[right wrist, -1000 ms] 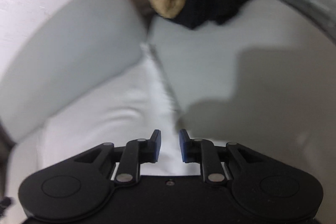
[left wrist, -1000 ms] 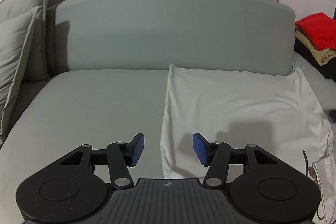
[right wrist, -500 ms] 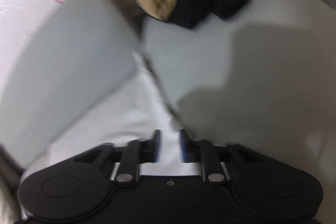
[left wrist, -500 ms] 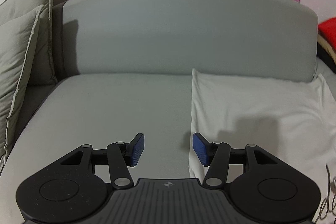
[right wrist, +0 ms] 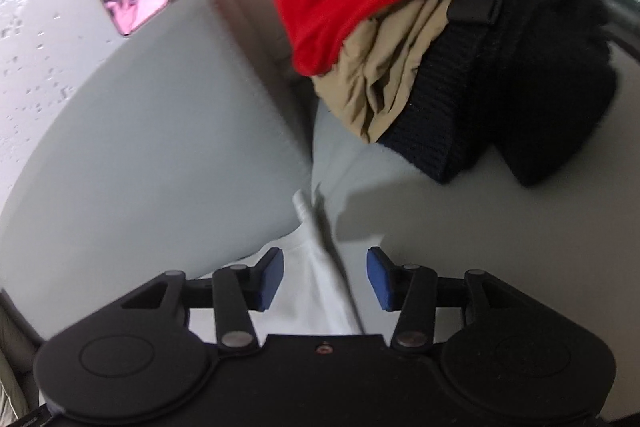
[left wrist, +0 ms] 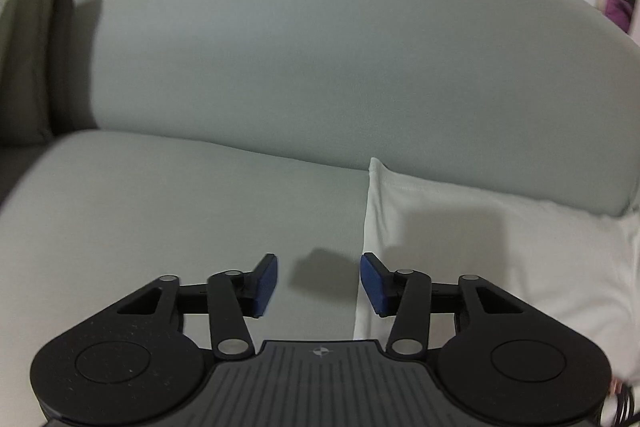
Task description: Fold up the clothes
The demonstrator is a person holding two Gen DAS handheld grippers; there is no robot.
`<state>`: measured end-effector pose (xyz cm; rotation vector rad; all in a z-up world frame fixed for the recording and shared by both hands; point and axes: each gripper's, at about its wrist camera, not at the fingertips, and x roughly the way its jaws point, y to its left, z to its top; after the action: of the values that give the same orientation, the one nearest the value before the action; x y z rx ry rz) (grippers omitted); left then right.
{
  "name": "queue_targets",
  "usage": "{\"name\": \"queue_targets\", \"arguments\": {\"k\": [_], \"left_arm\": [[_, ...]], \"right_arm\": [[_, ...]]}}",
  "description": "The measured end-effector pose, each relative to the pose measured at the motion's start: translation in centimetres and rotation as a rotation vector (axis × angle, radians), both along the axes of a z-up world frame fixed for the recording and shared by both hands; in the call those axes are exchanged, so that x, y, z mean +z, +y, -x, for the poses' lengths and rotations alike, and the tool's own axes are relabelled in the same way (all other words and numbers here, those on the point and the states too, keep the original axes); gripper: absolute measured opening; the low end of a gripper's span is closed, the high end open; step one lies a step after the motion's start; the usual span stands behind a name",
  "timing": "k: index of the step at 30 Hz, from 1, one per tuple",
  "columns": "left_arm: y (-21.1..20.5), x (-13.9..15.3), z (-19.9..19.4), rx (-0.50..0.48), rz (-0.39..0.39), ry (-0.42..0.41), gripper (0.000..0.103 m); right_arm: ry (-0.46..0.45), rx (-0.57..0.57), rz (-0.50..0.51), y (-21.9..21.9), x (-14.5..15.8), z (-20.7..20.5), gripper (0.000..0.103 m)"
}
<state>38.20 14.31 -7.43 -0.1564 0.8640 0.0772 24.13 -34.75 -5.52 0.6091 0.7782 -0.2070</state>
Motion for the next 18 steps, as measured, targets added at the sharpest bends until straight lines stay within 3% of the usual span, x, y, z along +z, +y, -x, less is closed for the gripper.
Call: {"name": "queue_targets", "arguments": {"k": [6,10,13,17,18], "left_arm": [[0.1,-2.9,-5.9,-0.011,0.108,0.025,0.044],[-1.2,-3.4,-8.4,-0.057,0.116,0.01,0.028],[-3.1,-3.6,-9.7,-0.1,0.034,0.011,0.022],[-5.1,-3.6,-10.3,-0.141,-0.063,0.013,0.021],[-5.3,-3.6,-10.2,-0.144,-0.079,0.011,0.012]], "right_arm": [[-0.016,0.063,-0.037,-1.6,-2.0,-3.1,0.043],[-0.012,0.129,0.014,-1.1,-2.4,-5.4,0.04],[0.009,0.167,0.091,0.1,-2.6,-6.9,0.034],[0.049,0.212,0.216,2.2,-2.7,-8.2,0.033],[0.06,0.225,0.254,2.9,-2.7,-8.4,0.033]]}}
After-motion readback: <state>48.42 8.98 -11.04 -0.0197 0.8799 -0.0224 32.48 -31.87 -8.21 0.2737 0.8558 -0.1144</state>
